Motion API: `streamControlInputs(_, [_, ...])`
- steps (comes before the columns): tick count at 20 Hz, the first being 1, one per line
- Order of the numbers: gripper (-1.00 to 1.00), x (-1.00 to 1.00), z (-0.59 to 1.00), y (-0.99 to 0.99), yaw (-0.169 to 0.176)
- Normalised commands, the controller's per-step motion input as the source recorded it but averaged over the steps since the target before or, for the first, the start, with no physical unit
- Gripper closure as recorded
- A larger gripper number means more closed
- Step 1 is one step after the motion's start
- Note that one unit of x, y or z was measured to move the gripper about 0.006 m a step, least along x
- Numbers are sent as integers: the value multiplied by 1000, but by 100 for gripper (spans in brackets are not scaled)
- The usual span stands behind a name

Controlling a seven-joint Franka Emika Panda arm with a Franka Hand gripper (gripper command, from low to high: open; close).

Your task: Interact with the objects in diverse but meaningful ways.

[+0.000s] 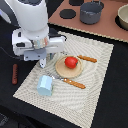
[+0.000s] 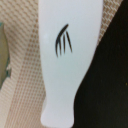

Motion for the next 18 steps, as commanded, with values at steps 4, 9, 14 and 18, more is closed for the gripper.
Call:
streamControlInputs(4, [100, -270, -336, 159, -1])
streamControlInputs(9, [100, -161, -210, 159, 0])
streamControlInputs(14, [100, -79, -91, 176, 0])
streamControlInputs(18, [100, -79, 961, 450, 0])
